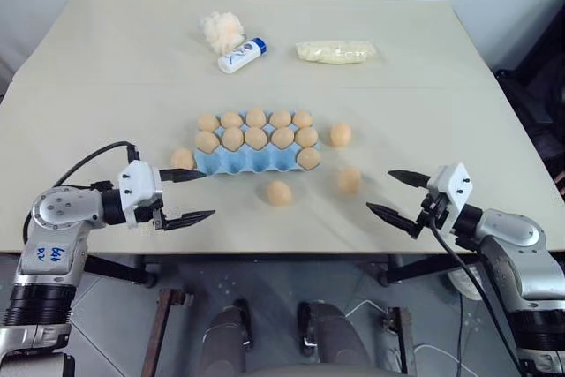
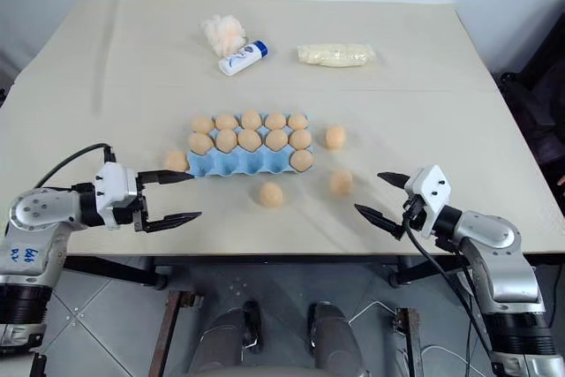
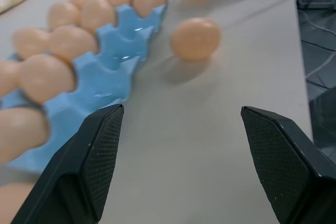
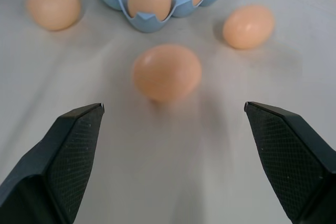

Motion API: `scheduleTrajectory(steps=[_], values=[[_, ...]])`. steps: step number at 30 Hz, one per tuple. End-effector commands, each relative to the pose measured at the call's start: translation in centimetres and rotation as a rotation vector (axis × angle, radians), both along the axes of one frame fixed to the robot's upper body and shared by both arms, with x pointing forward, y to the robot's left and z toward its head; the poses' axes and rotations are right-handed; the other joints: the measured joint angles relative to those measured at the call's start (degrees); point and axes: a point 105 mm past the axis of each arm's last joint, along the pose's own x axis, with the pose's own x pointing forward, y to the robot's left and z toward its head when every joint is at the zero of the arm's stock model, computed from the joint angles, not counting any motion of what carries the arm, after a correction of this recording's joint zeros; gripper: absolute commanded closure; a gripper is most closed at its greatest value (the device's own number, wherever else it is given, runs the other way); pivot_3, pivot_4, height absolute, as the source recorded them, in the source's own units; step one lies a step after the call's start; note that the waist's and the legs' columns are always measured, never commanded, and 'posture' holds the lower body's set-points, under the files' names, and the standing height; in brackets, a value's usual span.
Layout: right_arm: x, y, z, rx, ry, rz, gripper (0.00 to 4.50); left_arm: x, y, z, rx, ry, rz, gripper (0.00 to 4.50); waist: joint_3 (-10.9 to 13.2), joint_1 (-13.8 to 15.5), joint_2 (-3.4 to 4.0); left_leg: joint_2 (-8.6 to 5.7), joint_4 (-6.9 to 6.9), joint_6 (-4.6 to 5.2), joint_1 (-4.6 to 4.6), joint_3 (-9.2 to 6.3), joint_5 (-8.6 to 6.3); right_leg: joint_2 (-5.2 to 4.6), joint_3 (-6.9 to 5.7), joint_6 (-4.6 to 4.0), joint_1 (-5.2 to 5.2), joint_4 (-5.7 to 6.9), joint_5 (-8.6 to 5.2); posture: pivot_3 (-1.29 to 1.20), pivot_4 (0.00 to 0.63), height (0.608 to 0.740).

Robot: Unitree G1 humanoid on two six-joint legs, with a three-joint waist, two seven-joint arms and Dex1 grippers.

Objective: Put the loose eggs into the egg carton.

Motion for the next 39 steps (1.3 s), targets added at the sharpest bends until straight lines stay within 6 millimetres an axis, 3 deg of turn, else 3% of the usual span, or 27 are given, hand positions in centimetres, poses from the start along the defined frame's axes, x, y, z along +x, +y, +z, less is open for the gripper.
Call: scheduleTrajectory(steps=[1,10,13,17,18,22,26,32,37,39], values=[[1.4,1.3,0.6,0.01,-0.034,0.021,0.0,0.0,-0.1,0.3,0.003,-0.023,-0.011,0.7,0.0,-0.04,0.0,0.0,0.0,0.0,-0.01,-0.01,0.02,0.0,-0.01,-0.02,0.0,0.0,0.02,0.0,0.15,0.74],[4.9,3.5,-0.9,-0.01,0.008,0.067,0.0,0.2,0.0,0.5,-0.009,-0.04,0.007,0.7,0.0,0.49,0.0,-0.01,0.02,0.04,-0.11,-0.02,0.02,-0.06,-0.02,-0.03,-0.05,0.0,0.05,0.0,0.15,0.74],[5.2,4.1,-1.1,-0.013,-0.001,0.087,0.63,0.3,0.3,0.7,-0.025,-0.05,0.031,0.66,0.0,0.58,0.0,0.0,0.02,0.08,-0.12,-0.02,0.05,-0.04,-0.05,-0.03,-0.06,0.02,0.05,0.0,0.15,0.74],[4.9,4.3,-0.7,-0.012,-0.016,0.112,1.94,0.3,0.6,0.8,-0.039,-0.055,0.052,0.66,0.0,0.57,0.0,-0.01,0.09,0.08,-0.11,-0.01,0.04,-0.04,-0.02,0.02,-0.04,0.04,0.08,0.0,0.15,0.74],[4.8,4.4,-0.3,-0.006,-0.021,0.117,2.07,0.2,0.7,0.7,-0.039,-0.054,0.055,0.66,0.0,0.56,0.0,-0.01,0.12,0.07,-0.11,-0.01,0.04,-0.04,-0.02,0.03,-0.03,0.06,0.08,0.0,0.15,0.74],[4.2,6.2,2.8,0.044,-0.063,0.182,2.07,0.2,1.1,0.5,-0.047,-0.048,0.079,0.66,0.0,0.37,0.0,0.01,0.12,0.06,-0.1,0.0,0.04,-0.06,0.03,0.03,-0.06,0.13,0.09,0.0,0.15,0.74],[4.4,9.4,5.1,0.075,-0.072,0.228,2.07,0.3,1.1,0.3,-0.058,-0.044,0.092,0.66,-0.01,0.07,0.01,0.04,0.12,0.02,-0.08,-0.01,0.06,-0.05,0.03,-0.03,-0.12,0.27,0.05,0.0,0.15,0.74],[6.8,14.3,5.5,0.063,-0.084,0.221,2.07,0.6,0.6,0.1,-0.066,-0.046,0.089,0.66,-0.01,0.04,0.02,0.03,0.12,-0.01,-0.09,-0.01,0.07,-0.07,0.02,-0.06,-0.14,0.28,0.05,0.0,0.15,0.74],[8.2,16.5,5.1,0.05,-0.09,0.206,2.07,0.6,0.7,0.2,-0.072,-0.05,0.099,0.66,-0.01,0.15,0.02,0.02,0.06,0.0,-0.18,-0.01,0.07,-0.08,-0.05,-0.06,-0.19,0.23,0.05,0.0,0.15,0.74],[8.0,17.2,5.0,0.063,-0.077,0.226,1.35,0.4,0.6,0.1,-0.071,-0.05,0.102,0.66,-0.01,0.22,0.02,0.01,0.06,0.02,-0.22,0.01,0.06,-0.08,-0.06,-0.06,-0.22,0.23,0.05,0.0,0.15,0.74]])
